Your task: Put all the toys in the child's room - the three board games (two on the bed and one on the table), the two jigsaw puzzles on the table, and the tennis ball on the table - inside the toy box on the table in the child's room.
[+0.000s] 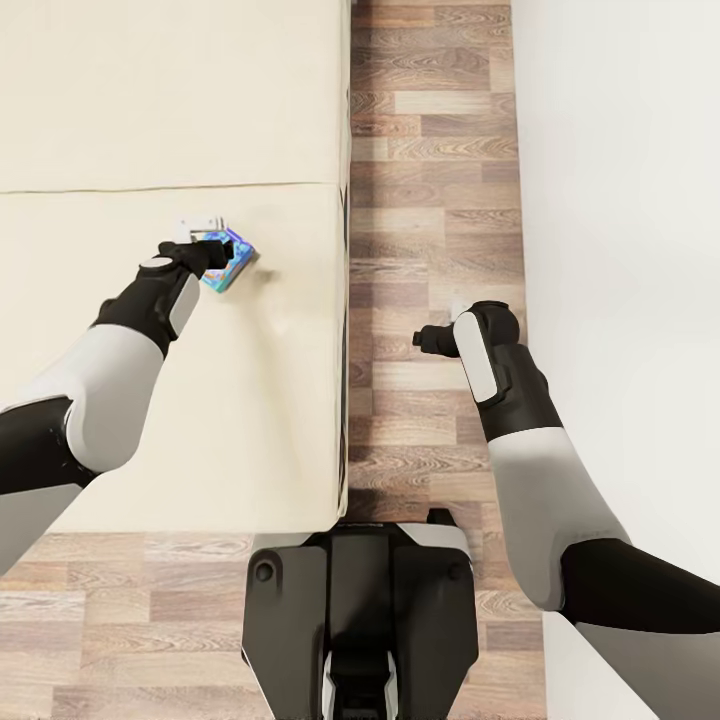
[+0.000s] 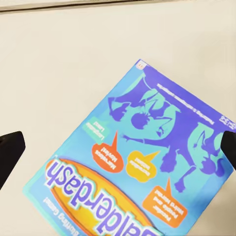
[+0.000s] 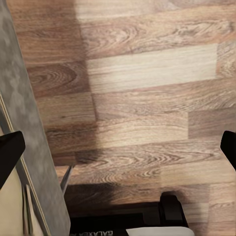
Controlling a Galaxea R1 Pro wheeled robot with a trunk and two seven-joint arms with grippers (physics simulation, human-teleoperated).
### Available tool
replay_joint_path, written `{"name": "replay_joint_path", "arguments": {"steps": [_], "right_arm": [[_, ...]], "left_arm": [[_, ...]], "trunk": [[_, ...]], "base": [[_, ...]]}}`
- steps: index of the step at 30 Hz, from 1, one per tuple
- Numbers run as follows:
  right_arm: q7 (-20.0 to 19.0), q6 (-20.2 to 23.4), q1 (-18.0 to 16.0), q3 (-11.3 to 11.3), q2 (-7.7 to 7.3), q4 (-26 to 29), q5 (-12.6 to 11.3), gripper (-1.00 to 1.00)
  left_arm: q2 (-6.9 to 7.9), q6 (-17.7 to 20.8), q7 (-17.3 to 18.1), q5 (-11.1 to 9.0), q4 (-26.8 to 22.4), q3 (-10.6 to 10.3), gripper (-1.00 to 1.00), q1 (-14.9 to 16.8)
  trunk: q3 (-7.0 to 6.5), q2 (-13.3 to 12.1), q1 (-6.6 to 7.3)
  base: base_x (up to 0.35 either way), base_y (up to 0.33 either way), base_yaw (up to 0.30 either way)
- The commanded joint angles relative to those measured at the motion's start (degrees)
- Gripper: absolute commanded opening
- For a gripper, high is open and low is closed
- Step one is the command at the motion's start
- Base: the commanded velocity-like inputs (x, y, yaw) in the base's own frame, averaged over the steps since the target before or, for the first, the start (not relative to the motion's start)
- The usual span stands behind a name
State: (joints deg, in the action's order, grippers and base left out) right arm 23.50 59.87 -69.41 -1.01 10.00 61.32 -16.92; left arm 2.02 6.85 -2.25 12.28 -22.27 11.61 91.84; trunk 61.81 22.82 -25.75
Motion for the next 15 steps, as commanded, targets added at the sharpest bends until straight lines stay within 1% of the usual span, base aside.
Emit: {"name": "replay_joint_path", "arguments": {"steps": [1,7,15], "right_arm": [[0.58,0.13,-0.03,-0.05,0.0,0.03,-0.58,1.0],[0.58,0.13,0.04,-0.06,0.0,0.03,-0.51,1.0],[0.58,0.13,0.02,-0.13,0.0,0.03,-0.49,1.0]], "left_arm": [[-0.05,0.24,0.06,0.58,-0.26,0.35,1.0,0.05],[-0.08,0.35,0.11,0.56,-2.16,0.34,1.0,0.09],[-0.09,0.59,0.36,0.59,-2.82,0.31,1.0,0.09]], "trunk": [[0.16,0.1,-0.03],[0.55,0.1,-0.03],[0.64,0.1,-0.03]], "base": [[0.0,0.0,0.0],[0.0,0.0,0.0],[0.0,0.0,0.0]]}}
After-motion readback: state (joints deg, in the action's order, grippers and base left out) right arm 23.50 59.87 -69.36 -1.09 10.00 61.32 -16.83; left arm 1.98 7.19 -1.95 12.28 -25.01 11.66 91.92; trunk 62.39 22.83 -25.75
